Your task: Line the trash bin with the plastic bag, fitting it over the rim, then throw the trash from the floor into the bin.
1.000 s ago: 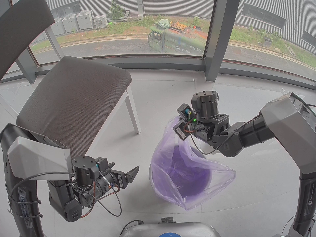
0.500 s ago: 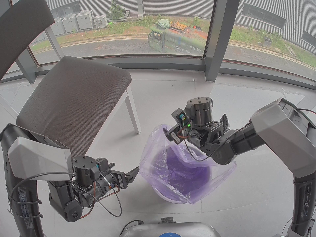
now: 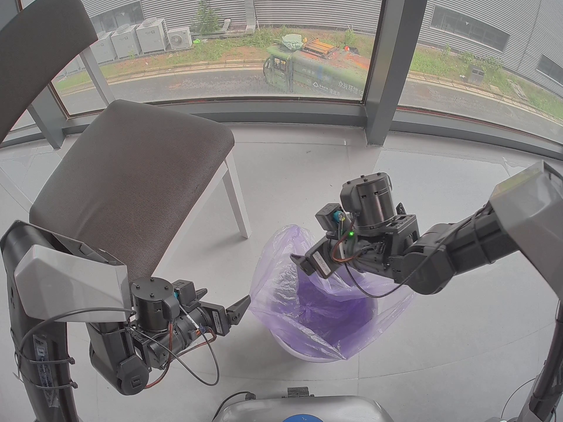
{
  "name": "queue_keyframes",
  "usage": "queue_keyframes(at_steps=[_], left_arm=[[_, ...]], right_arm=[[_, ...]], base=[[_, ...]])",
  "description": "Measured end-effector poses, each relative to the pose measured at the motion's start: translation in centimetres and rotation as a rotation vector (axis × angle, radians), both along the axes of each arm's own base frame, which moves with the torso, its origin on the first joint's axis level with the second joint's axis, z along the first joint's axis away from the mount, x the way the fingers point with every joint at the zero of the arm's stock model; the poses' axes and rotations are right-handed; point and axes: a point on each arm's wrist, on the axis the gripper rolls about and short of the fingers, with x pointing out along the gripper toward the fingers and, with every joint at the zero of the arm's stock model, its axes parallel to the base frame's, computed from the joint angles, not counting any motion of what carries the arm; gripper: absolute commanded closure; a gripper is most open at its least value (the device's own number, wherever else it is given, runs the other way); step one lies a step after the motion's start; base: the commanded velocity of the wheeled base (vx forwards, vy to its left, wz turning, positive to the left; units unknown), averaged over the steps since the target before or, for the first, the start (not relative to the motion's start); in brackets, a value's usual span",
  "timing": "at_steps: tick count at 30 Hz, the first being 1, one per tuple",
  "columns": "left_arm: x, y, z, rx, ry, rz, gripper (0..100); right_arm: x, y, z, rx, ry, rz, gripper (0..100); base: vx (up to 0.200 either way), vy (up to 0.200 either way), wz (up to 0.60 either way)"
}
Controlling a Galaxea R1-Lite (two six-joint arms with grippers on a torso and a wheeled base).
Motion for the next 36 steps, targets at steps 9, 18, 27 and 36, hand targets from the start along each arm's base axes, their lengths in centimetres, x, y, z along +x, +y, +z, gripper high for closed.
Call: queue_keyframes(at_steps=[9, 18, 27, 36], left_arm=[[0.4, -0.7, 0.5, -0.005, -0.039, -0.012, 0], [1.4, -1.4, 1.8, 0.007, -0.132, -0.039, 0], [1.7, -1.8, 2.0, 0.002, -0.146, -0.047, 0], [2.1, -3.4, 2.6, -0.020, -0.187, -0.084, 0]], right_arm=[[-3.1, -5.1, -0.1, -0.284, 0.040, 0.109, 0], [-3.5, -9.0, -1.4, -0.360, 0.061, 0.239, 0], [-3.1, -9.1, -2.6, -0.362, 0.079, 0.243, 0], [-2.0, -8.5, -4.1, -0.356, 0.051, 0.240, 100]], base=[[0.000, 0.000, 0.00], [0.000, 0.000, 0.00], [0.000, 0.000, 0.00], [0.000, 0.000, 0.00]])
